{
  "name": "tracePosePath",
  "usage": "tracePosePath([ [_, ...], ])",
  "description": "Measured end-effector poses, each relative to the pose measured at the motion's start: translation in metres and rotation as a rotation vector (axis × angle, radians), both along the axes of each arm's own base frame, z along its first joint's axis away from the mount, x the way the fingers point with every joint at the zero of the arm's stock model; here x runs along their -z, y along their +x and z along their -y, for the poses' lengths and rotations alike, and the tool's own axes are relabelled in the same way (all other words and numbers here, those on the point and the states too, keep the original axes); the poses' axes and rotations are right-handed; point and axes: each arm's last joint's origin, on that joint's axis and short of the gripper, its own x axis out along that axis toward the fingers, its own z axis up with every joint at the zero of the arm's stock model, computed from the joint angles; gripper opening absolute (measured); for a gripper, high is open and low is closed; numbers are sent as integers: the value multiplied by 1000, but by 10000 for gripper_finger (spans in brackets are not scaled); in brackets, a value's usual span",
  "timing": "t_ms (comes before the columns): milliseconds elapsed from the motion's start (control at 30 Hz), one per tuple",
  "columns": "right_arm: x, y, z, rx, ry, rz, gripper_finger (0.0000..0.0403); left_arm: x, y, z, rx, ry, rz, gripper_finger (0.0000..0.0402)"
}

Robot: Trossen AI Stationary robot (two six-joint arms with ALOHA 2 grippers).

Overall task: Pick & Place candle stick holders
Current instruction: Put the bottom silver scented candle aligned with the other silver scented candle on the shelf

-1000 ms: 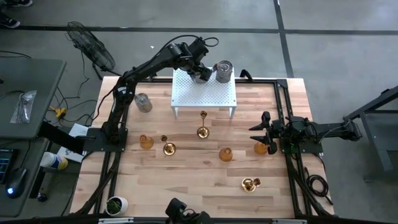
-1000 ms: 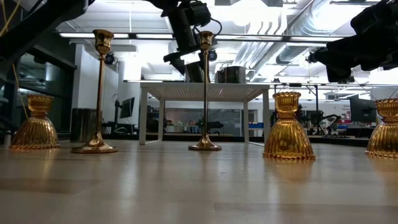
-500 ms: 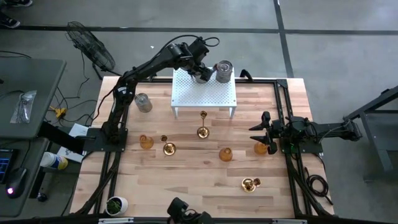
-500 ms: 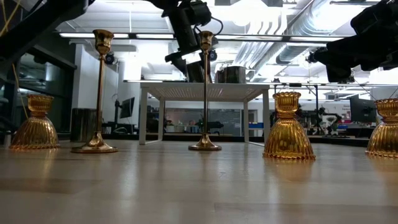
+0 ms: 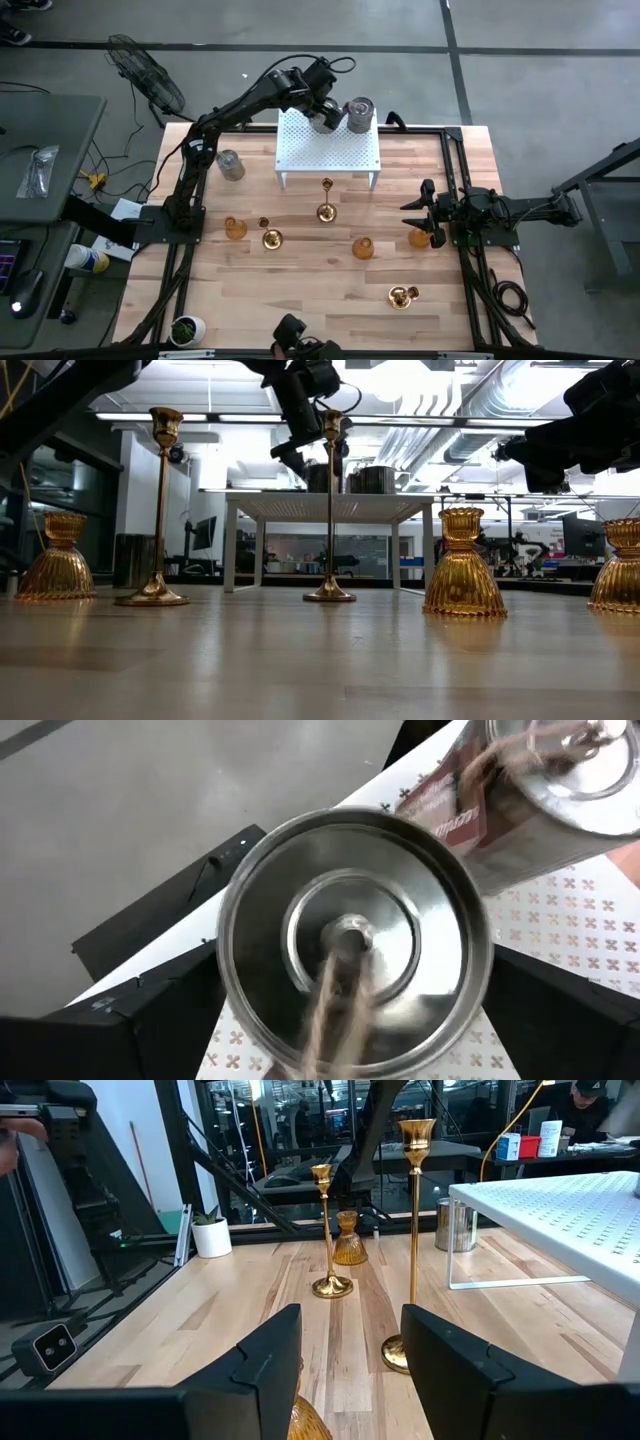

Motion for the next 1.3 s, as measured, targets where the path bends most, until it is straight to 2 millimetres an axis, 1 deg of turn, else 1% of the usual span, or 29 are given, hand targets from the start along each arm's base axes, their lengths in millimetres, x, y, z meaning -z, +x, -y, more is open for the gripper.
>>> tracePosePath([
  [267, 0, 0, 0, 0, 0, 0, 165, 0, 0, 0, 3, -3, 2, 390],
  [467, 0, 0, 0, 0, 0, 0, 165, -1, -2, 2, 44, 3, -23, 390],
  [667, 0, 0, 0, 0, 0, 0, 165, -15, -5, 4, 85, 14, 18, 390],
  [800, 0, 0, 0, 0, 0, 0, 165, -22, -8, 6, 80, 34, 31, 390],
  [967, 0, 0, 0, 0, 0, 0, 165, -26, -12, 8, 91, 51, 12, 390],
  [1067, 0, 0, 0, 1, 0, 1, 165, -27, -15, 8, 68, 78, -13, 390],
  [1200, 0, 0, 0, 1, 0, 1, 165, -37, -23, 8, 58, 88, 3, 390],
  [1300, 0, 0, 0, 1, 0, 1, 165, -49, -36, 10, 59, 88, 12, 386],
])
